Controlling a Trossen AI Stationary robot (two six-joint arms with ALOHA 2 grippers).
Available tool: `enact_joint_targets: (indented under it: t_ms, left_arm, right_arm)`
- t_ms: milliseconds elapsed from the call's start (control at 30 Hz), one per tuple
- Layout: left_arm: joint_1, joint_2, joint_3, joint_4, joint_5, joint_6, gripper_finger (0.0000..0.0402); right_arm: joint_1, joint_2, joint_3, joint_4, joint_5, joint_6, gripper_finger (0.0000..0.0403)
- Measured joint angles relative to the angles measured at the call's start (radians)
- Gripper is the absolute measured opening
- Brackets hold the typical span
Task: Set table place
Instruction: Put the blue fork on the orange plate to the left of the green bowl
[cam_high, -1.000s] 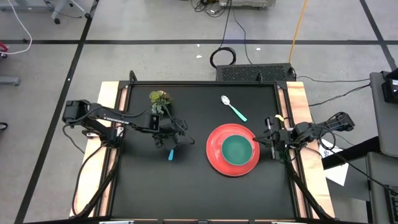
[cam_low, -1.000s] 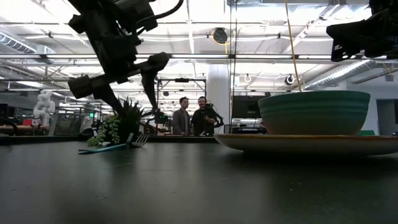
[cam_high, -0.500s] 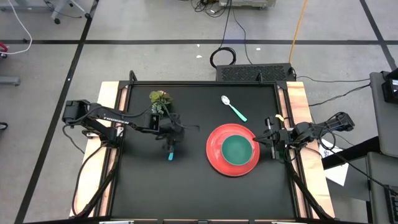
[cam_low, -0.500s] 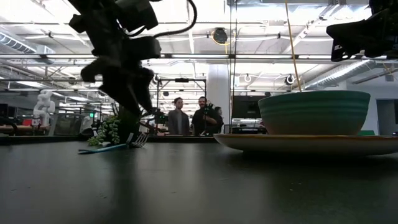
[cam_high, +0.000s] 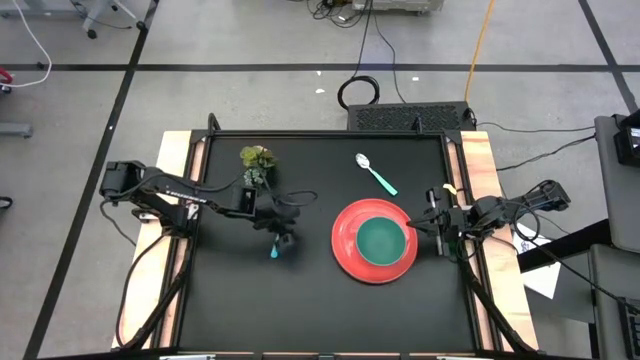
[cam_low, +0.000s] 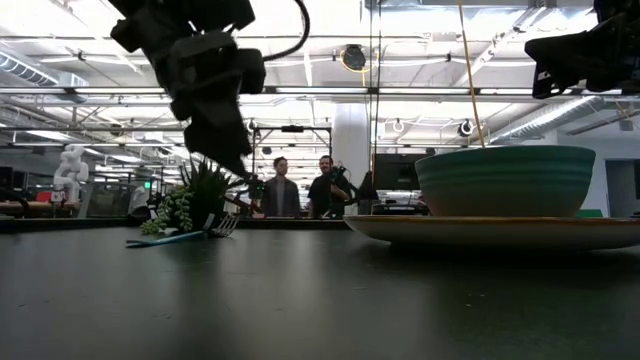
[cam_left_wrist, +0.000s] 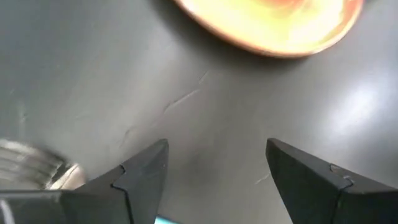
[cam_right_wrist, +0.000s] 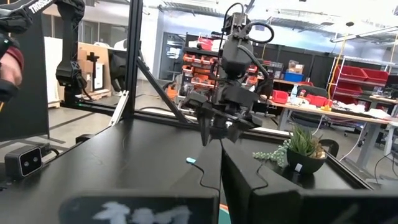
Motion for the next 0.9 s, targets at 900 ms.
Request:
enact_joint_targets:
  t_ms: [900]
  left_arm:
    - [-0.011,0.000,0.197,-0.450,-0.102,-0.688,0.0273]
  right_arm:
    - [0.000,0.000,0.000,0.002,0.000,0.049,0.0000]
